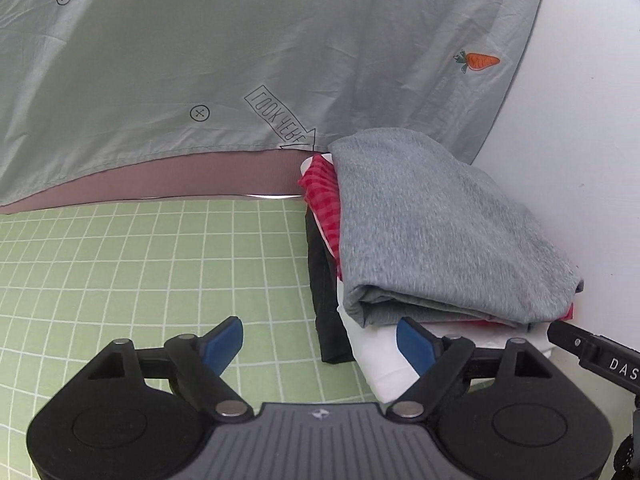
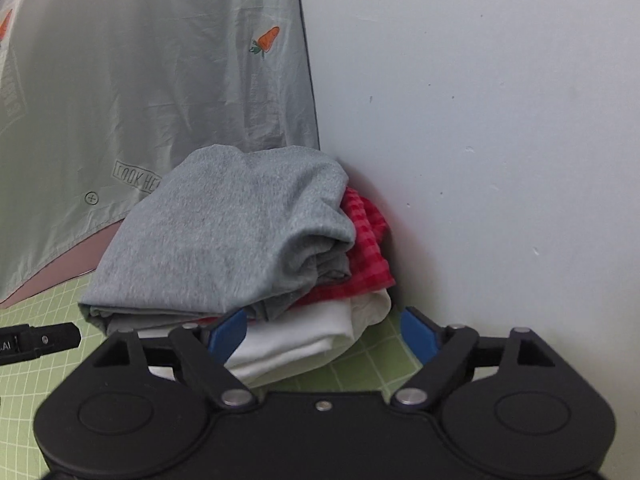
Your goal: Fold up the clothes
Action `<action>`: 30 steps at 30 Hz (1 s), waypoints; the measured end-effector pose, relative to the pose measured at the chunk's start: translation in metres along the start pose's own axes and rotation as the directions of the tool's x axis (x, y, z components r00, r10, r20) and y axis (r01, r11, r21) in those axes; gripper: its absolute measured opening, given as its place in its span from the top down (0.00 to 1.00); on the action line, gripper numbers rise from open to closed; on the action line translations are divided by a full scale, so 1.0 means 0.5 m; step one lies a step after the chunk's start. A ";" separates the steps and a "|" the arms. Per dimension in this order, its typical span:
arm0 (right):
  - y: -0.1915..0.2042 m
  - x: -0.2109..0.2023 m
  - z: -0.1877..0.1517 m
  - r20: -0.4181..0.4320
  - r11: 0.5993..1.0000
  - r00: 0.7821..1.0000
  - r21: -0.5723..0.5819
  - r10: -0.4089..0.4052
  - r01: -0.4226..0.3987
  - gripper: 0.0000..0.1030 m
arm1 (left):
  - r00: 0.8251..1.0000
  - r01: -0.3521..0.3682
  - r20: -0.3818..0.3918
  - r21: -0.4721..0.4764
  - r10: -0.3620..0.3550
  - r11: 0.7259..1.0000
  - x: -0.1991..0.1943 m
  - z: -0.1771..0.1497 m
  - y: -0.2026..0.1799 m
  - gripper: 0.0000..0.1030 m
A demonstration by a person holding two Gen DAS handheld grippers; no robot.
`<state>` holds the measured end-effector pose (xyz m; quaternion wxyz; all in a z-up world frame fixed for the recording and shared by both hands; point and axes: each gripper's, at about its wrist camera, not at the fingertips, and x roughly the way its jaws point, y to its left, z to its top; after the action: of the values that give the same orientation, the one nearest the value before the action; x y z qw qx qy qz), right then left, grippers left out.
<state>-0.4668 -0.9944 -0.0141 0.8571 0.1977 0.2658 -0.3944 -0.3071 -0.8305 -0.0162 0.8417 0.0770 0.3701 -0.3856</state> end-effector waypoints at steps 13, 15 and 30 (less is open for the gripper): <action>0.065 -0.283 -0.089 0.115 1.000 0.993 0.011 -0.030 0.029 0.00 | 0.993 0.039 0.107 0.102 -0.050 0.994 -0.263 -0.094 0.034 0.01; 0.075 -0.321 -0.117 0.120 0.999 0.992 0.013 -0.034 0.033 0.00 | 0.993 0.046 0.101 0.106 -0.056 0.993 -0.294 -0.122 0.046 0.00; 0.102 -0.477 -0.285 0.086 0.998 0.994 0.003 -0.070 0.070 0.00 | 0.990 0.100 0.084 0.135 -0.112 0.986 -0.416 -0.258 0.096 0.00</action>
<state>-0.6005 -0.7489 0.0273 0.8535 0.1710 0.2352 -0.4325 -0.4353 -0.6207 0.0259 0.8292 0.0944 0.3089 -0.4561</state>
